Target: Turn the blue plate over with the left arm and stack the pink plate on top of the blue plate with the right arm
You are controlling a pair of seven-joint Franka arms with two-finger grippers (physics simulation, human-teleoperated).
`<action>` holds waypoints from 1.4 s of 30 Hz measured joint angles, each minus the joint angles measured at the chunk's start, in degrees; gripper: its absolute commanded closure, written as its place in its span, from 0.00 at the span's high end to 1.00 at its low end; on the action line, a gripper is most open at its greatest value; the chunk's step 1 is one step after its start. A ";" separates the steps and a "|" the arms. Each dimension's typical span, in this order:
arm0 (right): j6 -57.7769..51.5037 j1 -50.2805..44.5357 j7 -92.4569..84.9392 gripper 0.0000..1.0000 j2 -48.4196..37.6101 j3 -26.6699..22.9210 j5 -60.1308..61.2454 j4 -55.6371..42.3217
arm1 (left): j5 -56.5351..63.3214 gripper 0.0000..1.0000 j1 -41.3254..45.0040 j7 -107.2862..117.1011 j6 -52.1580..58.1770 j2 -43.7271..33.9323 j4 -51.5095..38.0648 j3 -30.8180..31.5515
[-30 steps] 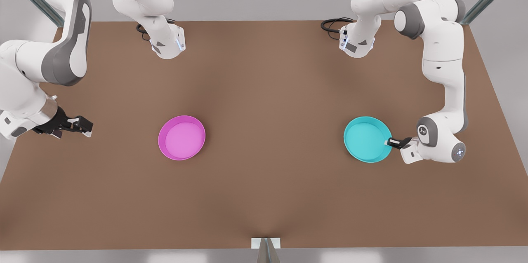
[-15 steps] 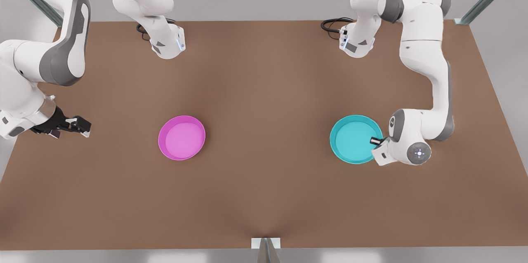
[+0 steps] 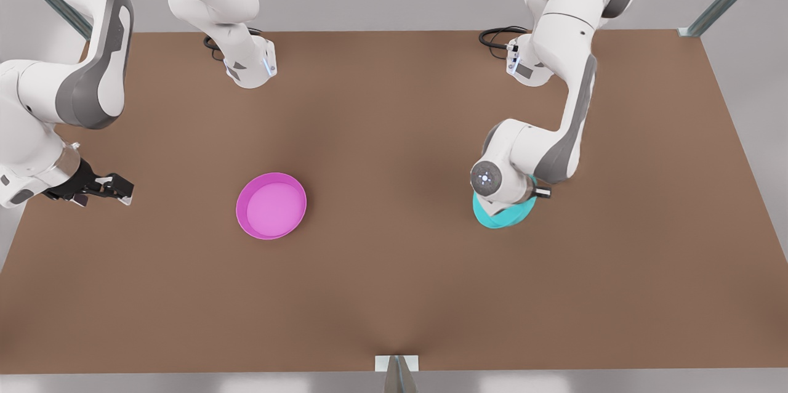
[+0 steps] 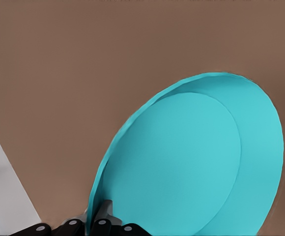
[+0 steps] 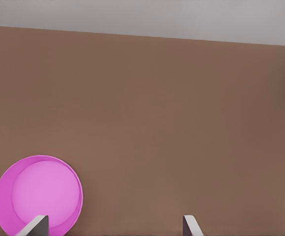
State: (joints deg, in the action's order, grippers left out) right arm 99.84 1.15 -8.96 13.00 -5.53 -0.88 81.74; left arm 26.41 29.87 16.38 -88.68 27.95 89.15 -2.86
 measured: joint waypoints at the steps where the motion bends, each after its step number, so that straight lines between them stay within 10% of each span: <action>1: 0.00 0.02 0.00 1.00 0.02 0.00 0.00 0.00 | 1.50 0.21 1.41 1.38 1.42 0.00 -0.03 0.07; 24: 0.09 1.04 0.09 1.00 0.19 0.00 1.06 0.00 | 34.31 0.21 28.45 29.33 10.67 9.94 -5.56 0.21; 42: 0.02 1.61 -1.23 1.00 0.28 0.00 1.50 -0.05 | 48.96 0.21 33.32 43.38 10.84 21.86 -9.79 0.26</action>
State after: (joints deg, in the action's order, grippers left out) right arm 99.86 2.75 -10.20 13.28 -5.54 0.61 81.69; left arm 75.37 63.19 59.76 -77.84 49.82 79.37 -2.61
